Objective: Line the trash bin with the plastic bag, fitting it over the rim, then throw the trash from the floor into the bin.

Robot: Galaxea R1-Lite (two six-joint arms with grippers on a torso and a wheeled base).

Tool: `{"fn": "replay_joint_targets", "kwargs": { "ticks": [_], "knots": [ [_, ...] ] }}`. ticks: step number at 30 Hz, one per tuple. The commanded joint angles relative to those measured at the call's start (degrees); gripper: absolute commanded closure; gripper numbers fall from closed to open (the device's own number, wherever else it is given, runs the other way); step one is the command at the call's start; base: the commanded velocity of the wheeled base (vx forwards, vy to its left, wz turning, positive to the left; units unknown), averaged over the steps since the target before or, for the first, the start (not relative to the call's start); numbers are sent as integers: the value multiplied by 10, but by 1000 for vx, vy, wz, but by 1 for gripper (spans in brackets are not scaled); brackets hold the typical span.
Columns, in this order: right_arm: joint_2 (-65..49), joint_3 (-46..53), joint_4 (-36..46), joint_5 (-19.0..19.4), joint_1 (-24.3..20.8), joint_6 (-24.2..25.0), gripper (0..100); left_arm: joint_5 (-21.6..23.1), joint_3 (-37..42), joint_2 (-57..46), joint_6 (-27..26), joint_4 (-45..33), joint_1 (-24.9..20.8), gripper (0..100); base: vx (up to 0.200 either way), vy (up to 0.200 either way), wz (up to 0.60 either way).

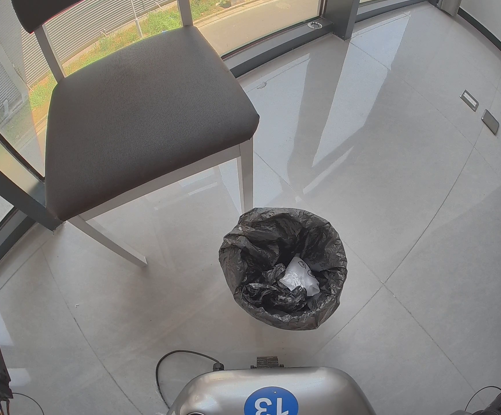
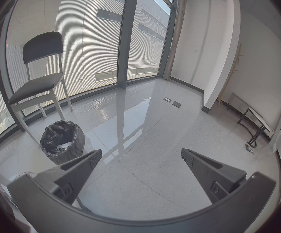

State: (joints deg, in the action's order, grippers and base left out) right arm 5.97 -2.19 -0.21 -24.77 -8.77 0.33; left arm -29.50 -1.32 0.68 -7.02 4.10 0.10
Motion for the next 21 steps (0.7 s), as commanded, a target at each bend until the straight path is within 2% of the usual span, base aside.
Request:
{"fn": "replay_joint_targets", "kwargs": {
  "ticks": [1, 4, 7, 9, 11, 13, 15, 17, 21],
  "knots": [
    [3, 9, -8, -6, 0, -1, 0, -3, 13, -7, 2, 0, 0, 0, 0, 0, 0],
    [3, 22, -46, -20, 0, 1, 0, 2, 13, -7, -4, -1, 0, 0, 0, 0, 0],
    [2, 22, -68, -54, 0, -11, 0, 5, 13, -7, -5, -2, 0, 0, 0, 0, 0],
    [3, 22, -61, -78, 0, -5, 0, 6, 13, -7, -5, -3, 0, 0, 0, 0, 0],
    [3, 22, -43, -83, 0, -3, 0, 6, 13, -7, -4, -3, 0, 0, 0, 0, 0],
    [3, 22, -46, -66, 0, -15, 0, 6, 13, -7, 1, -4, 0, 0, 0, 0, 0],
    [3, 22, -45, -21, 0, -35, 0, 7, 13, -7, 1, -5, -1, 0, 0, 0, 0],
    [3, 22, -45, 7, 0, -45, 0, 8, 12, -7, 2, -6, -1, 0, 0, 0, 0],
    [3, 22, -41, 31, 0, -38, 0, 55, 12, -7, 10, -7, -1, 0, 0, 0, 0]
  ]
}}
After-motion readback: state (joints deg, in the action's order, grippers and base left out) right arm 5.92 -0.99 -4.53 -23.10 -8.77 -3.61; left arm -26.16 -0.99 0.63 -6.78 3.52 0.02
